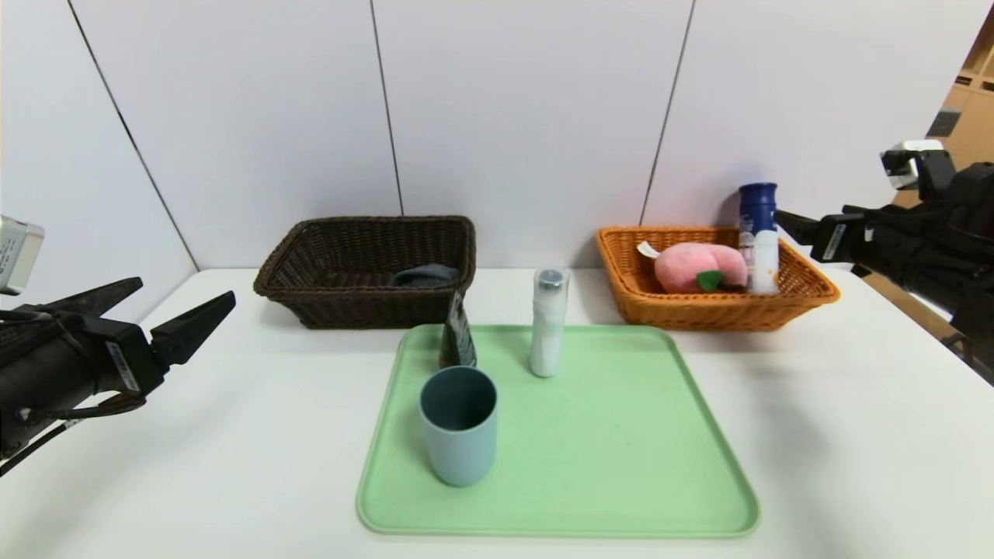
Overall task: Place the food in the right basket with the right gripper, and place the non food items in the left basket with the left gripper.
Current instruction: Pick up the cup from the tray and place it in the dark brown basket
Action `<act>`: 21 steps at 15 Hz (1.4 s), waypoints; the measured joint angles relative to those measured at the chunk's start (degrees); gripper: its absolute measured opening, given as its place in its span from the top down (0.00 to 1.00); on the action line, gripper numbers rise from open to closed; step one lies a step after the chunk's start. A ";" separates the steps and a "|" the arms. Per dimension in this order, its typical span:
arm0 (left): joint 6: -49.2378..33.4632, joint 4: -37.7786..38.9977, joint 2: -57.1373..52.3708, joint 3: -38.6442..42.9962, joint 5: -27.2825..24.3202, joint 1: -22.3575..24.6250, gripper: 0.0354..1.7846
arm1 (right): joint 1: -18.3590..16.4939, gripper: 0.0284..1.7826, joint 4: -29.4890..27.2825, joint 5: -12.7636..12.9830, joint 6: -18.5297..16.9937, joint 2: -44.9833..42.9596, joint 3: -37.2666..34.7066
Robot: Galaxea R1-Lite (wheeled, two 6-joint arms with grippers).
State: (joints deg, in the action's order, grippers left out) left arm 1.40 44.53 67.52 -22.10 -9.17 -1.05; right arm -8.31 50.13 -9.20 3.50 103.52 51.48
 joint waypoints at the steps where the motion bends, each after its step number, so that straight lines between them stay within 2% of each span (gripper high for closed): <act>1: 0.00 0.00 -0.05 0.00 0.00 0.00 0.06 | 0.00 0.12 0.00 -0.18 0.00 -3.11 -3.00; 6: 0.05 0.04 -0.16 -0.02 -0.01 0.00 0.06 | -0.23 0.08 -2.23 -0.44 -0.22 -21.25 -15.98; 13: 0.02 0.00 -0.60 1.18 -0.09 -1.29 0.06 | -0.33 0.06 -19.15 -1.12 -1.68 -47.79 -29.40; 15: -0.85 1.41 -0.41 1.32 -0.04 -5.78 0.06 | -0.22 0.05 -21.30 -1.40 -1.96 -52.46 -32.44; 18: -1.51 3.15 -0.11 1.99 -0.37 -17.58 0.06 | -0.04 0.05 -24.91 -1.95 -1.94 -56.77 -33.65; 20: -0.78 3.45 0.02 4.57 -1.33 -24.91 0.06 | 0.02 0.05 -27.31 -3.78 -1.96 -58.23 -33.66; 21: -0.24 3.45 0.06 6.92 -2.24 -27.53 0.06 | 0.05 0.05 -27.50 -3.91 -1.90 -58.66 -33.43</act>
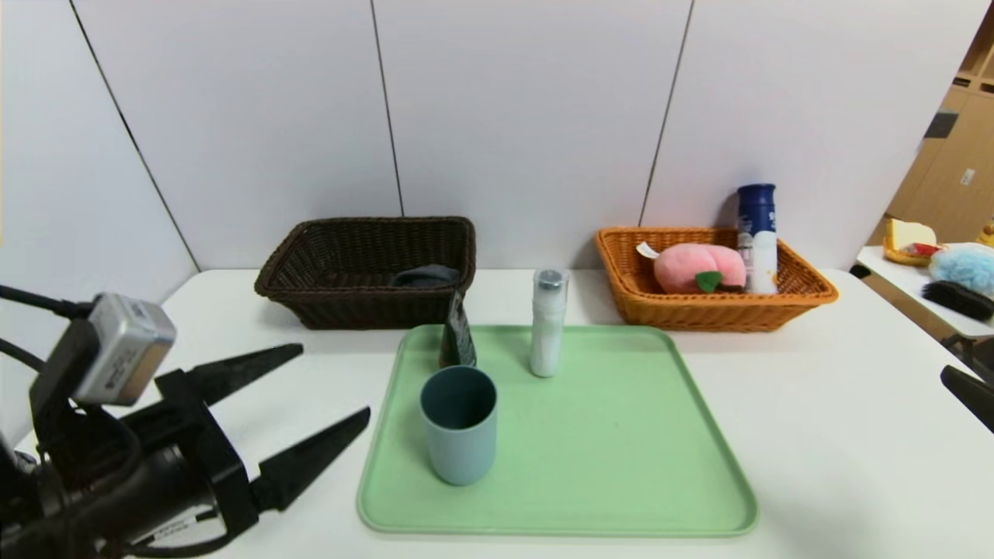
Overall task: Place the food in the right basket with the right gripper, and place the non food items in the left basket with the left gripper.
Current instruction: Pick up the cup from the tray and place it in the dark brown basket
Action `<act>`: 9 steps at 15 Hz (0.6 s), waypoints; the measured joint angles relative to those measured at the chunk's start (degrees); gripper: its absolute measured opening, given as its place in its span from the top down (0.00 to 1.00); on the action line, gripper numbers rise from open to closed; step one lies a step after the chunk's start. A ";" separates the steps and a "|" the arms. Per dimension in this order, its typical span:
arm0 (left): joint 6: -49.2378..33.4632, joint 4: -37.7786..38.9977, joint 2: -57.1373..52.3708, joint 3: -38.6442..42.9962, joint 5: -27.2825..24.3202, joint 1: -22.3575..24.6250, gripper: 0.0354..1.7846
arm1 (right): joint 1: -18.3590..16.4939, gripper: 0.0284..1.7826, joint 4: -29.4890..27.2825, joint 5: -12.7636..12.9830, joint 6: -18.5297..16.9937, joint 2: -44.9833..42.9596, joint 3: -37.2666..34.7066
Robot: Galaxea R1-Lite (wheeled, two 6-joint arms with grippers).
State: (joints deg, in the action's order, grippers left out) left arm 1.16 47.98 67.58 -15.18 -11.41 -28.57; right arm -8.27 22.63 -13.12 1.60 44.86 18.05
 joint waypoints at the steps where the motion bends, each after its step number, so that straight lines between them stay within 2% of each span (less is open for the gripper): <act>1: 0.16 0.13 0.02 1.73 -1.34 -1.50 0.06 | 0.00 0.05 -0.09 -0.02 0.16 -0.24 0.11; 5: -0.01 3.80 2.07 4.21 -2.47 -3.17 0.06 | 0.02 0.05 -0.85 -0.35 0.83 -0.54 0.94; 9: 0.60 11.65 8.81 4.73 -2.41 -3.43 0.06 | 0.00 0.05 -1.51 -1.27 0.93 -0.55 1.54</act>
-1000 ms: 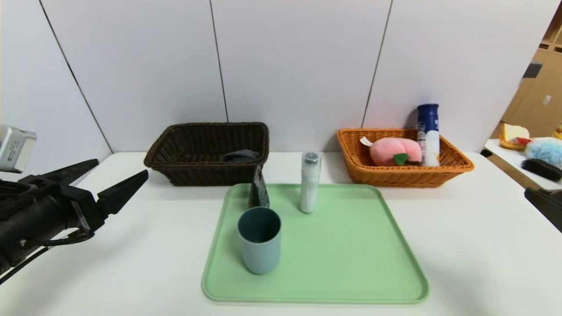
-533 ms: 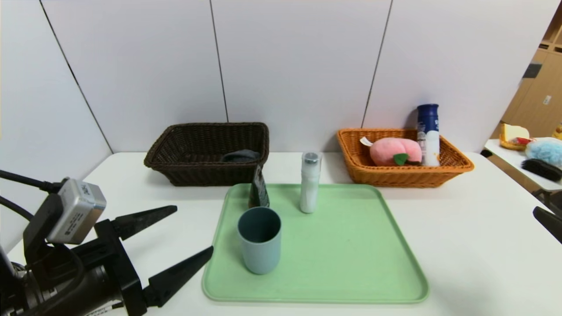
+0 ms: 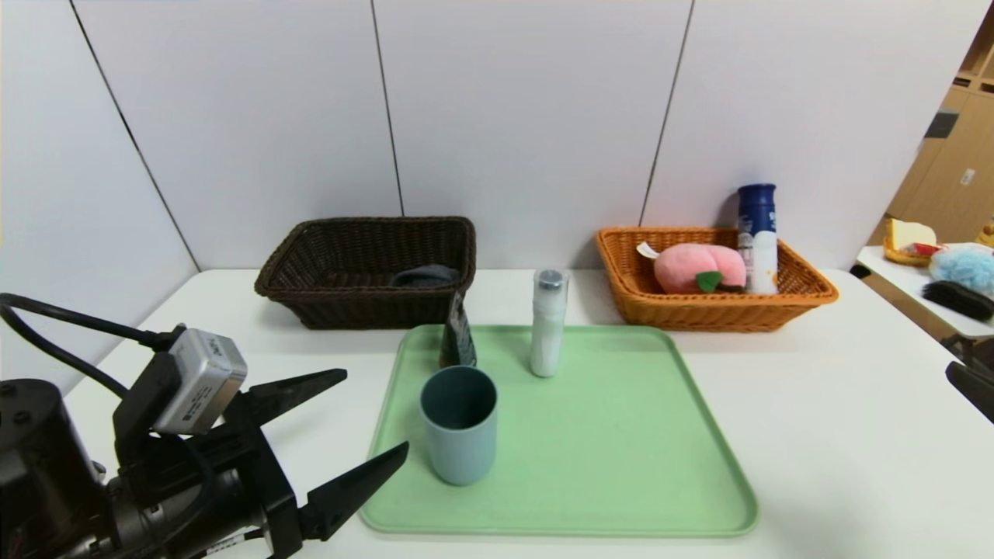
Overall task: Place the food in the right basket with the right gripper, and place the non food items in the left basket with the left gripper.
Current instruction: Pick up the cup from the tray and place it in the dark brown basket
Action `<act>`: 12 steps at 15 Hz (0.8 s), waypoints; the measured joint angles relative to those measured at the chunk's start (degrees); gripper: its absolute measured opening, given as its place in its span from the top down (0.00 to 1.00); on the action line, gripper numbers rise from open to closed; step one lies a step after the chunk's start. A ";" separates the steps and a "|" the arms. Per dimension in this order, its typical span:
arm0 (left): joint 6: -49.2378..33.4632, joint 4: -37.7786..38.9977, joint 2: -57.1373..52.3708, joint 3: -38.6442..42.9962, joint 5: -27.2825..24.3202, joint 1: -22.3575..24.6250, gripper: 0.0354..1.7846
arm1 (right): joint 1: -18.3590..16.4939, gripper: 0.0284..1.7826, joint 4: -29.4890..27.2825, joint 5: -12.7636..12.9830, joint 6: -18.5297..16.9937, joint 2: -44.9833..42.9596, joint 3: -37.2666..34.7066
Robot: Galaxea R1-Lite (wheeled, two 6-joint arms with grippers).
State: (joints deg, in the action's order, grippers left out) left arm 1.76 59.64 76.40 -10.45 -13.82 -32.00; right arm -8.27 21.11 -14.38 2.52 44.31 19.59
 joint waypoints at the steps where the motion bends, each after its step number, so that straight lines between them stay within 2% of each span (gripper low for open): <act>1: 0.26 2.07 2.12 -0.10 0.00 -0.27 0.06 | 0.02 0.05 -0.06 -0.05 0.00 0.04 0.09; 8: 1.16 19.66 18.53 0.01 0.33 -2.69 0.06 | 0.02 0.05 -0.09 -0.79 0.00 0.98 1.16; 12: 1.07 23.69 24.10 -0.07 0.55 -2.80 0.06 | 0.02 0.05 -0.06 -0.80 -0.07 1.52 1.24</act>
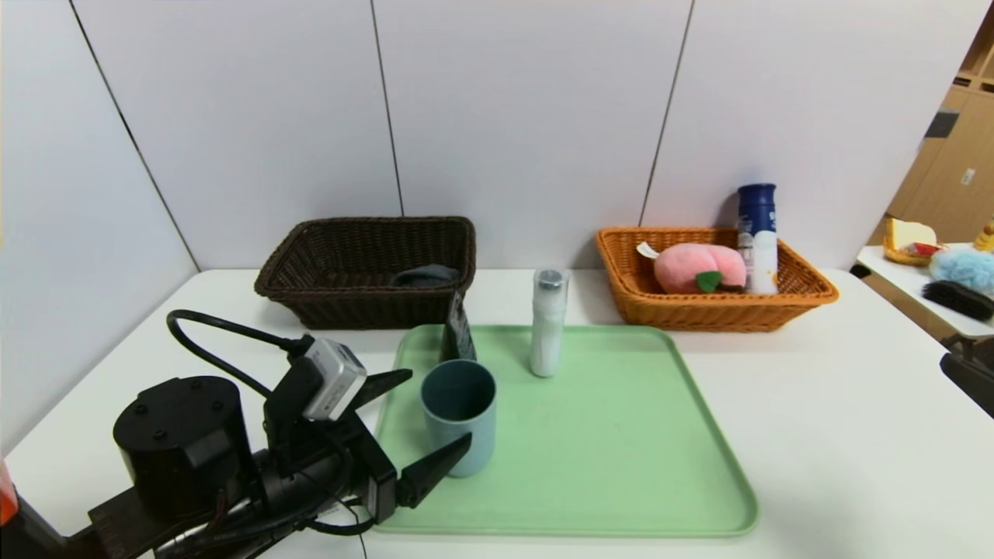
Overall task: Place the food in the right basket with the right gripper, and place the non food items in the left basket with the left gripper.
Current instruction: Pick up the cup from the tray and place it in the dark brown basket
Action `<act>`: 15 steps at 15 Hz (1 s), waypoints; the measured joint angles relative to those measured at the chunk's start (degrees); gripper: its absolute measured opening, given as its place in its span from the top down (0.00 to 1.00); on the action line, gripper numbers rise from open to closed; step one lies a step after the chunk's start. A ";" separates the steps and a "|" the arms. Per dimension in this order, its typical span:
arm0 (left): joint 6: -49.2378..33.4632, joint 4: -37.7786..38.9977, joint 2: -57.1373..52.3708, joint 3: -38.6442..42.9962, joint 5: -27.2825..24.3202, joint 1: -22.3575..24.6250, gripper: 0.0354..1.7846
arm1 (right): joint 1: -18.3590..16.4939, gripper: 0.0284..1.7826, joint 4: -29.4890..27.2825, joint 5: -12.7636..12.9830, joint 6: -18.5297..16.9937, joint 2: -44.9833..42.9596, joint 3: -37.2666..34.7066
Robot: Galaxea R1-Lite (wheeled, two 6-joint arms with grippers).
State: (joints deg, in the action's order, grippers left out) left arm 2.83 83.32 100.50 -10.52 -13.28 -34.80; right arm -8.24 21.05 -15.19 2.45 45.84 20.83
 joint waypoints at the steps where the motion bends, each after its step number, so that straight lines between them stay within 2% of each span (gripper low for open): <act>1: -0.02 1.02 1.04 -0.06 0.00 0.00 0.06 | 0.00 0.05 -0.02 0.00 -0.02 0.09 0.00; 3: -0.05 3.61 3.44 -0.04 0.00 0.00 0.06 | 0.00 0.05 -0.02 0.01 0.02 0.24 0.02; 15: -1.27 3.85 6.64 -3.04 0.16 -2.23 0.06 | -0.02 0.05 0.00 0.00 -0.02 0.44 -0.61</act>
State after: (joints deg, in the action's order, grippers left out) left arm 1.56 87.17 107.14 -13.56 -13.12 -37.04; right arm -8.27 21.05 -15.19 2.43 46.28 20.22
